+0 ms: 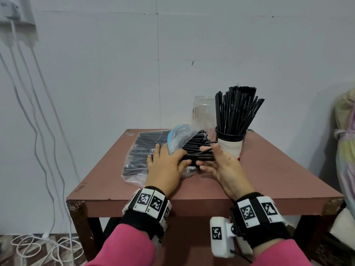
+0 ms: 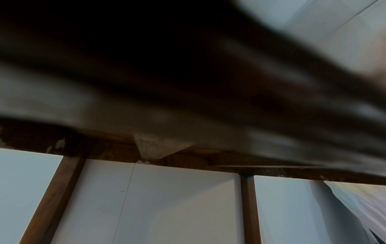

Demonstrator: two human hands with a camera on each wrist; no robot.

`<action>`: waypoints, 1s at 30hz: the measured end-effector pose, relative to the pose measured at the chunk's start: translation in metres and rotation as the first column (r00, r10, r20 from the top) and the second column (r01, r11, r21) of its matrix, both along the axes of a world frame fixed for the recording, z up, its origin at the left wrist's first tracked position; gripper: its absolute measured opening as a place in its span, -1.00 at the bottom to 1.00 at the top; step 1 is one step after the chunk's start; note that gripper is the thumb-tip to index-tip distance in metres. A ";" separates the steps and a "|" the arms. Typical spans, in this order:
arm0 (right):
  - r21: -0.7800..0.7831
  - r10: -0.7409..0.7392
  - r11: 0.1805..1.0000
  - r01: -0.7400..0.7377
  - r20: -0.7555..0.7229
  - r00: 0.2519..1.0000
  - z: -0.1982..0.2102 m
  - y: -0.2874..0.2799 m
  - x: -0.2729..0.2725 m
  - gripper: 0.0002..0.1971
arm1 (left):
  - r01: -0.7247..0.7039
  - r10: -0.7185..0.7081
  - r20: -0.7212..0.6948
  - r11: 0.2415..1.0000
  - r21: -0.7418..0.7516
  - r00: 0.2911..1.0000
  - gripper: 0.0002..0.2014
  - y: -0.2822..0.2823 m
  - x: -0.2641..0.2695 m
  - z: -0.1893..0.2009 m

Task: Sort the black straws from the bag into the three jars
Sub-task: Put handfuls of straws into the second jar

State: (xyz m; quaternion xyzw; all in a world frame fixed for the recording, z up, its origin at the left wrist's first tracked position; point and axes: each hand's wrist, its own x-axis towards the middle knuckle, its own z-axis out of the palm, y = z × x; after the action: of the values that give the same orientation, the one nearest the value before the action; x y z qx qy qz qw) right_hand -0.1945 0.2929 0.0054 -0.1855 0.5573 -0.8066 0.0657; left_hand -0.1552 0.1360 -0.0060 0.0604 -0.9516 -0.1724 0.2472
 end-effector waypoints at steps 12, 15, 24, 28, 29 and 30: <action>-0.045 0.050 0.998 -0.054 -0.082 0.995 -0.005 -0.003 0.000 -0.67 | 0.023 -0.023 -0.028 0.999 0.021 0.999 -0.70 -0.002 -0.001 -0.002; -0.080 0.003 0.997 -0.009 -0.080 0.997 -0.005 -0.006 -0.002 -0.84 | 0.037 -0.036 -0.031 0.999 0.016 0.999 -0.69 -0.002 -0.001 -0.002; -0.186 0.008 0.982 -0.022 -0.074 0.997 -0.004 -0.001 -0.007 -0.72 | 0.027 -0.026 -0.022 0.999 0.045 0.999 -0.65 -0.001 -0.001 -0.001; -0.159 -0.077 0.986 0.058 -0.120 0.990 -0.007 -0.003 -0.009 -0.84 | 0.024 -0.023 -0.018 0.999 0.032 1.000 -0.63 -0.001 -0.001 -0.002; -0.151 -0.103 0.985 0.081 -0.141 0.985 -0.007 -0.003 -0.008 -0.85 | 0.025 -0.025 -0.016 0.999 0.037 1.000 -0.61 -0.002 -0.002 -0.002; -0.148 -0.128 0.983 0.105 -0.154 0.980 -0.006 -0.003 -0.008 -0.85 | 0.027 -0.026 -0.016 0.999 0.046 1.000 -0.60 -0.002 -0.002 -0.002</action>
State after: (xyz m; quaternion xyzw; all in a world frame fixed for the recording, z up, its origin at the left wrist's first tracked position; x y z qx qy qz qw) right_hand -0.2023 0.2895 -0.0010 -0.2221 0.5132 -0.8280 -0.0406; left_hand -0.1569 0.1343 -0.0079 0.0522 -0.9461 -0.1981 0.2507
